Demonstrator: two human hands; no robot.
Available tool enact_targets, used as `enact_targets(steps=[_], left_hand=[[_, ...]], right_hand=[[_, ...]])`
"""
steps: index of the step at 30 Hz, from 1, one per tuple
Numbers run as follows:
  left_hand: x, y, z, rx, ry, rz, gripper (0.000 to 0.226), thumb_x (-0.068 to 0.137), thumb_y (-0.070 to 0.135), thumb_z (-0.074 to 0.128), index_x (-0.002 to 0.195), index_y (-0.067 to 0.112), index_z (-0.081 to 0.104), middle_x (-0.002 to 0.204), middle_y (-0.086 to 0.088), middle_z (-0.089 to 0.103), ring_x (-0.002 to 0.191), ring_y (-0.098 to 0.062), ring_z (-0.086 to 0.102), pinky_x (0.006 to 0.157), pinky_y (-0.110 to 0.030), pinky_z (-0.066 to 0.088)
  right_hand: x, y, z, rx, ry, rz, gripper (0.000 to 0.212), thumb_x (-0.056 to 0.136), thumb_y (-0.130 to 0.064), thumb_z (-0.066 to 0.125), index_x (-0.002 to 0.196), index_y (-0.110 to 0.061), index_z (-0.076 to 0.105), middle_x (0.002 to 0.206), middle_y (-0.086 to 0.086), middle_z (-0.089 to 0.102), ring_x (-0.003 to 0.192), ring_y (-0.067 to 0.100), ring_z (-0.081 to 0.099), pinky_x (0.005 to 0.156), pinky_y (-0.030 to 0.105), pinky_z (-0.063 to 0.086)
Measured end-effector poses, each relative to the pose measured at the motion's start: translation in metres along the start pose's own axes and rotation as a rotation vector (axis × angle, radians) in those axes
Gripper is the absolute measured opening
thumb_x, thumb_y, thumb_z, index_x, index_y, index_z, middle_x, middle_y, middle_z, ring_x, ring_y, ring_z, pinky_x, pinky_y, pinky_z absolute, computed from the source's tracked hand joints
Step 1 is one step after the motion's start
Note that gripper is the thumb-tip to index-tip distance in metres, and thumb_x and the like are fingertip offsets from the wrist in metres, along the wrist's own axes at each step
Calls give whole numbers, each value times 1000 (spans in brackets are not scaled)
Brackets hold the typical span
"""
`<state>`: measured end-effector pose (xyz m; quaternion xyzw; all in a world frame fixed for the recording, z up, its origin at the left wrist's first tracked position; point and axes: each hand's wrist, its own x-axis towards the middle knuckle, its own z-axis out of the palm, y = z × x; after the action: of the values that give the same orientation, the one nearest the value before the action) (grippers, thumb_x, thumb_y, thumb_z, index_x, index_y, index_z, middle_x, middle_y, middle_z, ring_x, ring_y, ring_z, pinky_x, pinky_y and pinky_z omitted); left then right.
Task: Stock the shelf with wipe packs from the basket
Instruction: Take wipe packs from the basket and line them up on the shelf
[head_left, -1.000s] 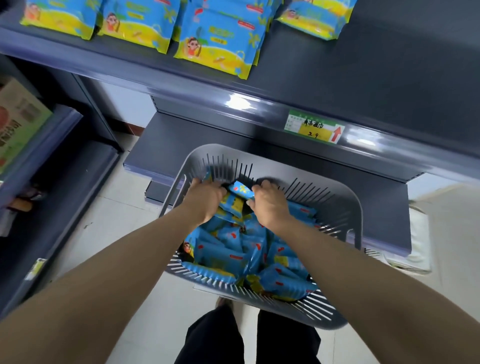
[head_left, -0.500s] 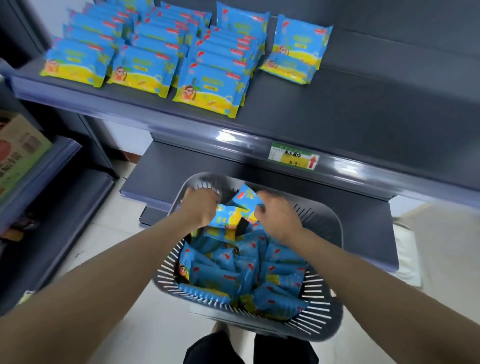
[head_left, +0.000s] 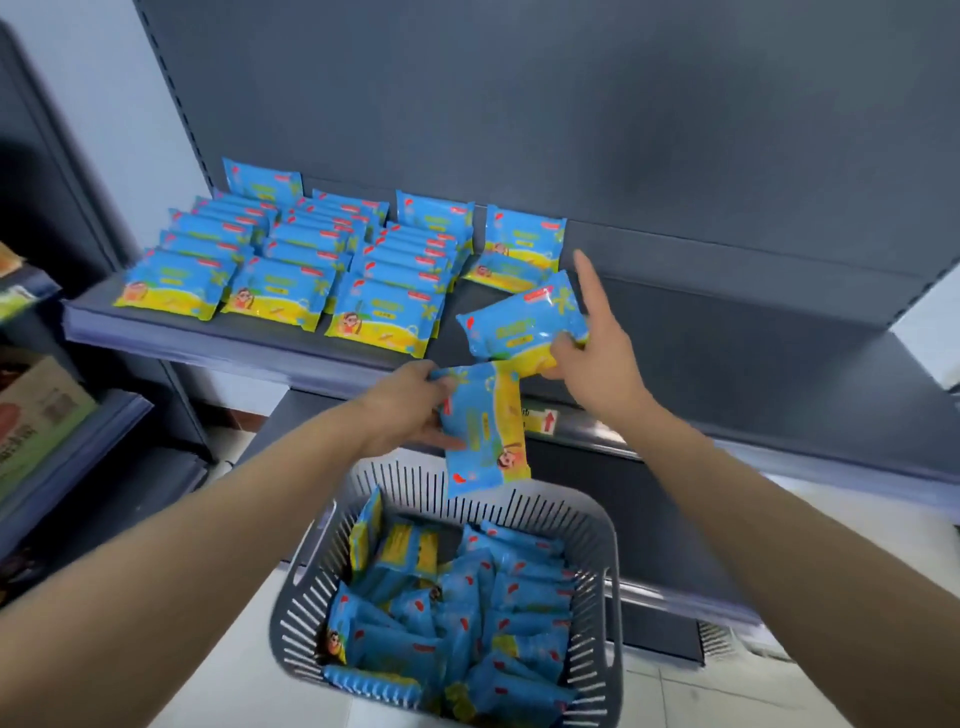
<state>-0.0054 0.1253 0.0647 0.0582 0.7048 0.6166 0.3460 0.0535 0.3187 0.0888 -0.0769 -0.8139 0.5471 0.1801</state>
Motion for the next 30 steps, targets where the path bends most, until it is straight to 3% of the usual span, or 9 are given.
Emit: enact_targets(steps=[3, 6, 11, 14, 18, 20, 23, 27, 30], left_hand=[[7, 26, 8, -28, 104, 99, 14, 99, 21, 41, 103, 9, 47, 99, -15, 51, 98, -35, 61, 68, -44, 59], [16, 52, 9, 47, 173, 188, 15, 94, 20, 52, 82, 14, 46, 81, -9, 45, 77, -25, 58, 64, -38, 60], [32, 74, 12, 355, 212, 181, 19, 76, 0, 70, 90, 10, 64, 92, -16, 65, 68, -16, 64, 82, -37, 55], [41, 88, 18, 483, 249, 290, 18, 77, 1, 67, 83, 18, 67, 83, -8, 67, 69, -13, 58, 73, -30, 51], [65, 108, 16, 647, 301, 400, 15, 83, 8, 66, 97, 13, 67, 70, 9, 54, 65, -3, 48, 57, -3, 36], [80, 113, 17, 754, 317, 410, 19, 85, 11, 64, 104, 12, 65, 76, 5, 53, 70, -7, 46, 60, -8, 35], [101, 114, 23, 918, 304, 381, 28, 89, 13, 58, 116, 17, 60, 97, -2, 58, 86, -15, 52, 73, -22, 38], [123, 106, 31, 1081, 311, 350, 22, 92, 18, 52, 114, 20, 56, 103, -11, 63, 80, -24, 55, 65, -28, 41], [136, 99, 32, 1145, 297, 358, 31, 88, 14, 57, 119, 17, 57, 117, -10, 59, 101, -26, 56, 82, -31, 46]], right_hand=[[32, -9, -18, 74, -11, 48, 84, 86, 6, 41, 139, -56, 19, 115, -1, 59, 93, 23, 66, 57, 29, 59], [58, -3, -30, 31, -21, 89, 73, 86, 6, 38, 135, -47, 33, 126, 2, 51, 103, 35, 61, 65, 42, 60], [89, 19, -33, -36, -28, 151, 53, 84, 3, 36, 121, -34, 42, 121, 13, 52, 99, 35, 61, 67, 47, 59], [107, 38, -29, 8, -80, 154, 67, 83, 9, 32, 132, -37, 33, 123, 5, 53, 105, 34, 60, 75, 55, 56], [137, 54, -21, 173, -158, 200, 78, 80, 6, 40, 140, -41, 22, 112, -15, 56, 103, 22, 62, 71, 49, 58], [152, 63, -19, 129, -152, 182, 72, 75, -2, 51, 136, -32, 27, 104, -19, 54, 100, 21, 60, 75, 46, 57], [172, 80, -19, -168, -119, 76, 55, 76, -1, 60, 121, -19, 35, 100, -5, 56, 91, 21, 56, 74, 32, 48], [195, 104, -22, -358, -161, 60, 50, 79, -8, 65, 115, -25, 34, 100, -2, 55, 85, 21, 55, 66, 28, 41], [210, 111, -19, -442, -147, -6, 47, 79, -12, 66, 110, -27, 34, 100, -1, 55, 83, 23, 55, 65, 31, 43]])
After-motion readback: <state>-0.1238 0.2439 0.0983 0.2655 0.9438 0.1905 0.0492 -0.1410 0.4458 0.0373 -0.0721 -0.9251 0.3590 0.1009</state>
